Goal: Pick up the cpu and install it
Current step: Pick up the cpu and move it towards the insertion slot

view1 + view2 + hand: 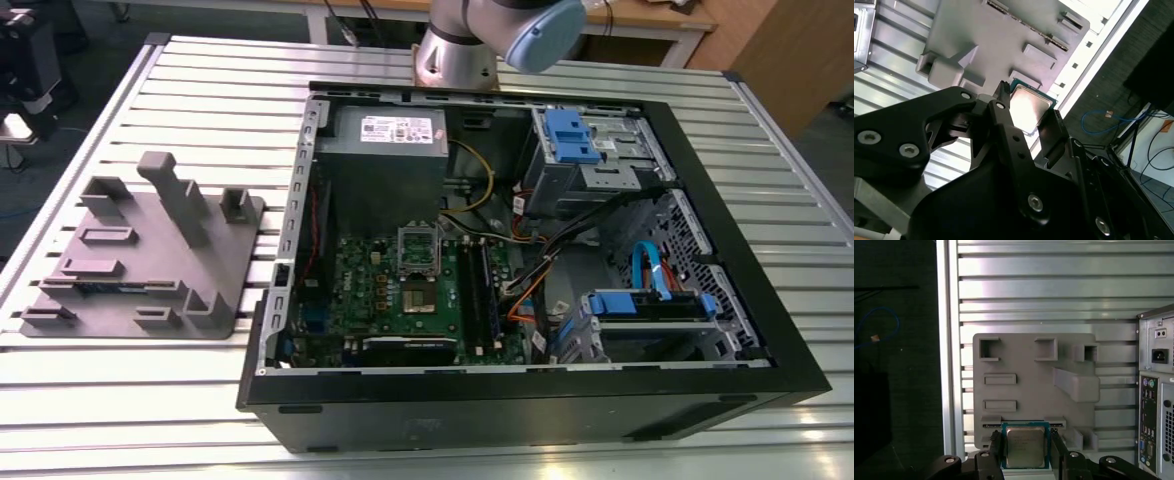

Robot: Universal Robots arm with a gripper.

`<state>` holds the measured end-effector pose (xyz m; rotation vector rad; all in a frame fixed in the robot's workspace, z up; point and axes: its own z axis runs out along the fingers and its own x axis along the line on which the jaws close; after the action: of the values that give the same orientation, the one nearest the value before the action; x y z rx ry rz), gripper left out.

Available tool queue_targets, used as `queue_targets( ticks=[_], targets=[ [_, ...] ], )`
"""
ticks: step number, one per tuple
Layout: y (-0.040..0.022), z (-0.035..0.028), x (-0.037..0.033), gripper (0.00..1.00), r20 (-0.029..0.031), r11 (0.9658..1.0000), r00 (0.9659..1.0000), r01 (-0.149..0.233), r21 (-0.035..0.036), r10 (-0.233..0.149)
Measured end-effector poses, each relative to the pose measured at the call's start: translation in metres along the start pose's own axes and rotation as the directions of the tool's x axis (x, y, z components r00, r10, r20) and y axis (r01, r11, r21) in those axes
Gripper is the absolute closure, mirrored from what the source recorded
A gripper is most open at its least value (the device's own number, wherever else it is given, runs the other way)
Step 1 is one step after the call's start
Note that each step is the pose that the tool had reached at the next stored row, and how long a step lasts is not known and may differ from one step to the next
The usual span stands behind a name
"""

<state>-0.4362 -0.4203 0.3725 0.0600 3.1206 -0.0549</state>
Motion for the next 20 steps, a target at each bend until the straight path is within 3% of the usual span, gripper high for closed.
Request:
queue_targets(
  ticks=[9, 15, 20],
  targets=[
    [0.0006, 0.0003, -0.0140, 0.53, 0.0000, 1.0000, 1.0000, 0.000, 0.0000, 0.000],
    [0.0006, -0.0003, -0.0146, 0.53, -0.0003, 1.0000, 1.0000, 0.000, 0.0001, 0.000],
    [0.0004, -0.0057, -0.0150, 0.53, -0.0011, 1.0000, 1.0000, 0.000, 0.0001, 0.000]
  ],
)
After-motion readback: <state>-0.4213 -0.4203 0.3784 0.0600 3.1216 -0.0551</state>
